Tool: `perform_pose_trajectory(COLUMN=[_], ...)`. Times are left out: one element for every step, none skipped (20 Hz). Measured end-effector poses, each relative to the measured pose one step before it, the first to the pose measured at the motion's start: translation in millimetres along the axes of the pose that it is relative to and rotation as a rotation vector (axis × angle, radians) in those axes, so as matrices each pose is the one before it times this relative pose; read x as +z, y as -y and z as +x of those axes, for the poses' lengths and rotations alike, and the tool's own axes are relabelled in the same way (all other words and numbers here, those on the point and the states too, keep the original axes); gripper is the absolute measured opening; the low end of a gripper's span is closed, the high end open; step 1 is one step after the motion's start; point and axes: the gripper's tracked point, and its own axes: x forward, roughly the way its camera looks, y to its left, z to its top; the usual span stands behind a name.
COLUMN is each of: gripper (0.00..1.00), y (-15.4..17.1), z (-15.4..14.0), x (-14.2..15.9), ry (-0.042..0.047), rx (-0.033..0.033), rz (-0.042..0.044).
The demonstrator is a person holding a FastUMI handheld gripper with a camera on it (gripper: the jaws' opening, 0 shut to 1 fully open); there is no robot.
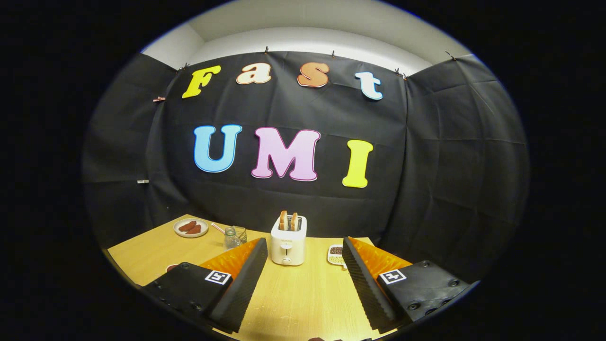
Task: Take the bottle from table, then pour the juice into the cup, finally place the bottle on the coaster
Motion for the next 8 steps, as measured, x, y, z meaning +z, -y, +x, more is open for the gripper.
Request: perform_pose_trajectory(gripper=[0.97,0.97,0.97,0.97,0.97,0.97,0.97,0.97], y=[-4.38,-4.29,-2.81,-3.28,-3.77,-5.3,-3.6,-2.4], z=[2.21,0.58,0.14,0.75,0.34,-0.29,0.36,0.64], x=[-0.37,1.81,4.43,1.95,-2.5,-0.3,0.85,-0.64], ry=[-0.00653,0.0017,0.01065,0.00274,-0.00317,0.0005,0.00066,-0.00211], rx=[0.01516,0.01714,0.01302,0.01237,0.01524,0.01804,0.01328,0.01004], rz=[-0.00354,-0.00322,-0.00548,-0.00956,-0.01019,-0.00731,-0.00567,-0.0037])
